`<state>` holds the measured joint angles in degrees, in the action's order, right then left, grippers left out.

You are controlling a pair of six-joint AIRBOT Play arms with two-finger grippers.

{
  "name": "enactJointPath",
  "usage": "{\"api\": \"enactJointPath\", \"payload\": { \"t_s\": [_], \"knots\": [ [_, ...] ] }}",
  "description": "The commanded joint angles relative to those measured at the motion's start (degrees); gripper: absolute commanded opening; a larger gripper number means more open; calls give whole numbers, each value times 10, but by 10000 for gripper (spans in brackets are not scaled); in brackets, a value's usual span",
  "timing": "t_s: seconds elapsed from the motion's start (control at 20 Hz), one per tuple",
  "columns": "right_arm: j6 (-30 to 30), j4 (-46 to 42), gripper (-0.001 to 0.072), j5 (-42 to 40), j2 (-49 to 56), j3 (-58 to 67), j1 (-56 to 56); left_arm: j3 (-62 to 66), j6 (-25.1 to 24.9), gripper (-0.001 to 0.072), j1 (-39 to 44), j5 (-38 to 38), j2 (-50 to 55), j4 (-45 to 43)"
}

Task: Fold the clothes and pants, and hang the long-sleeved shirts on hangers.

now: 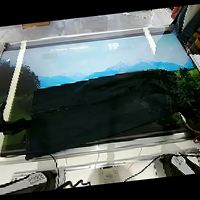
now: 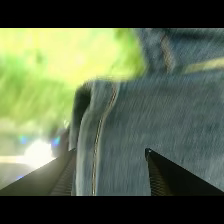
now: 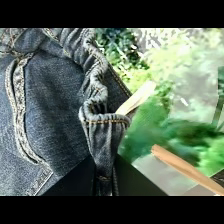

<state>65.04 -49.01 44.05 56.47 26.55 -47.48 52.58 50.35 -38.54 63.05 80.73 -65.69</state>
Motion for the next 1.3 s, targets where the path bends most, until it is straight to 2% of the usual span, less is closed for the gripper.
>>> {"api": "enactJointPath", "payload": {
  "t_s": [0.0,0.05,0.1,0.15,0.2,0.3,0.5,0.65,0.75,0.85,0.9,0.95,1.0,1.05,1.15,1.25],
  "knots": [
    [6,10,54,1,-1,0,0,0,-39,454,8,-59,26,60],
    [12,10,54,1,-3,0,0,0,-39,393,16,-59,36,50],
    [16,9,54,-1,-7,0,0,0,-39,392,25,-59,46,43],
    [16,9,54,0,-12,0,0,0,-39,332,36,-66,55,43],
    [16,9,54,1,-19,0,0,0,-39,259,49,-81,61,43],
    [16,7,54,9,-32,0,0,0,-38,20,75,-118,63,43],
    [16,5,54,35,-57,0,0,20,-9,20,143,-242,63,42],
    [16,6,53,30,-61,0,0,57,64,19,179,-362,64,42],
    [16,5,53,36,-61,0,5,86,85,19,184,-377,66,43],
    [16,5,53,23,-61,0,26,98,102,22,181,-368,66,43],
    [17,5,53,16,-61,0,40,100,104,74,181,-354,66,43],
    [18,5,53,13,-61,0,52,101,105,377,178,-330,65,42],
    [18,5,53,13,-61,0,60,101,113,642,173,-296,62,43],
    [18,5,54,13,-61,0,66,100,123,627,166,-259,55,42],
    [18,5,53,14,-61,0,68,100,123,476,144,-176,32,42],
    [18,5,53,14,-61,0,68,94,123,465,110,-129,-8,42]
  ]
}}
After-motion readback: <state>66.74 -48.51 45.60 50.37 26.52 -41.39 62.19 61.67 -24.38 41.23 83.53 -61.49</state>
